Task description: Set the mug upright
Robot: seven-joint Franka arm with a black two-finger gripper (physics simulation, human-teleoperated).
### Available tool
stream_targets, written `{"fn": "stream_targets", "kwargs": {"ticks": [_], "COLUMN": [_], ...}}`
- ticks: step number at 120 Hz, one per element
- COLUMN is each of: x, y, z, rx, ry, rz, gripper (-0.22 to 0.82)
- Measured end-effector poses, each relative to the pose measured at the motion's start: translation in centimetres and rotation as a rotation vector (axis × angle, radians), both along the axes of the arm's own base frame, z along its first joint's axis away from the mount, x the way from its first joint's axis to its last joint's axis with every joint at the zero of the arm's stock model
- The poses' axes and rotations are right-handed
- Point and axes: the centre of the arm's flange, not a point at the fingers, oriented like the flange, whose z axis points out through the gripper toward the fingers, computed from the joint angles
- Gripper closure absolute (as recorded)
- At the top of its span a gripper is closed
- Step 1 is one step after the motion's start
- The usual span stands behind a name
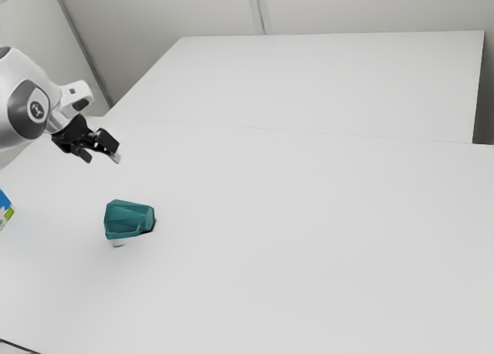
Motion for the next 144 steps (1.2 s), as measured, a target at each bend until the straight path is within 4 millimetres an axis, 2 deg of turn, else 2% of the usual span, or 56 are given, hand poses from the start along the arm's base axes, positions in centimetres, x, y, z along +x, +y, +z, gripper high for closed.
{"fn": "stream_targets", "kwargs": {"ticks": [16, 32, 47, 57, 83, 96, 127, 144], "x": [-3.0, -4.8, -5.8, -5.9, -6.2, -7.1, -8.3, -7.9], "y": [2.7, 6.7, 9.0, 9.1, 8.9, 8.7, 9.3, 8.7], "z": [-2.3, -6.3, -10.3, -12.0, -14.8, -16.2, -18.9, -19.7], "rx": [-0.134, -0.249, -0.349, -0.389, -0.391, -0.377, -0.322, -0.300], "ry": [-0.130, -0.202, -0.252, -0.289, -0.366, -0.387, -0.415, -0.433], "rz": [0.063, 0.117, 0.130, 0.076, -0.124, -0.206, -0.345, -0.415], "gripper": [0.02, 0.02, 0.02, 0.02, 0.02, 0.02, 0.02, 0.02]}}
